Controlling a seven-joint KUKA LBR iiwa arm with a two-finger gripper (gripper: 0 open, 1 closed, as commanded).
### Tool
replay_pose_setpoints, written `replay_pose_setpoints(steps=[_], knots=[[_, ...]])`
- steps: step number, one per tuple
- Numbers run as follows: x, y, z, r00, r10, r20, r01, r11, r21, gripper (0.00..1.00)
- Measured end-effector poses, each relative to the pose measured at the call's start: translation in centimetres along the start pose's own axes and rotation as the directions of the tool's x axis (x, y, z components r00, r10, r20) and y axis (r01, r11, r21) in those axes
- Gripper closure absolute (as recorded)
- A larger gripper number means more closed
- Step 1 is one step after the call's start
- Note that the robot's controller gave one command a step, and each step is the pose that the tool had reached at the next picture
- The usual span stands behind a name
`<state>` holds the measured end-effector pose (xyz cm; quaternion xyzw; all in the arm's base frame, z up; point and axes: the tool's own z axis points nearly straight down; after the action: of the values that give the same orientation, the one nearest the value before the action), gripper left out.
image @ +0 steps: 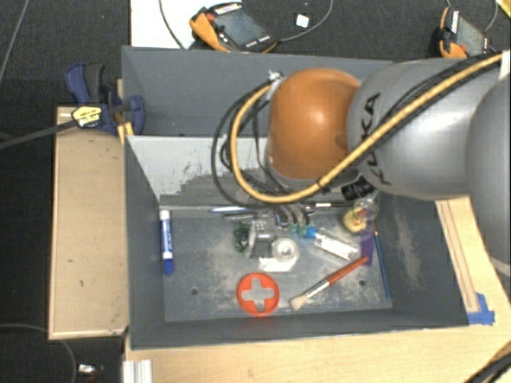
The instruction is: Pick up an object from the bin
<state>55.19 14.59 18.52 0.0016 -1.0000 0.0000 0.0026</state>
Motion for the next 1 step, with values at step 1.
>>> replay_pose_setpoints(steps=[1], knots=[[-0.17, -0.1, -0.48, 1.0, 0.006, 0.008, -0.006, 1.0, -0.001, 0.0]])
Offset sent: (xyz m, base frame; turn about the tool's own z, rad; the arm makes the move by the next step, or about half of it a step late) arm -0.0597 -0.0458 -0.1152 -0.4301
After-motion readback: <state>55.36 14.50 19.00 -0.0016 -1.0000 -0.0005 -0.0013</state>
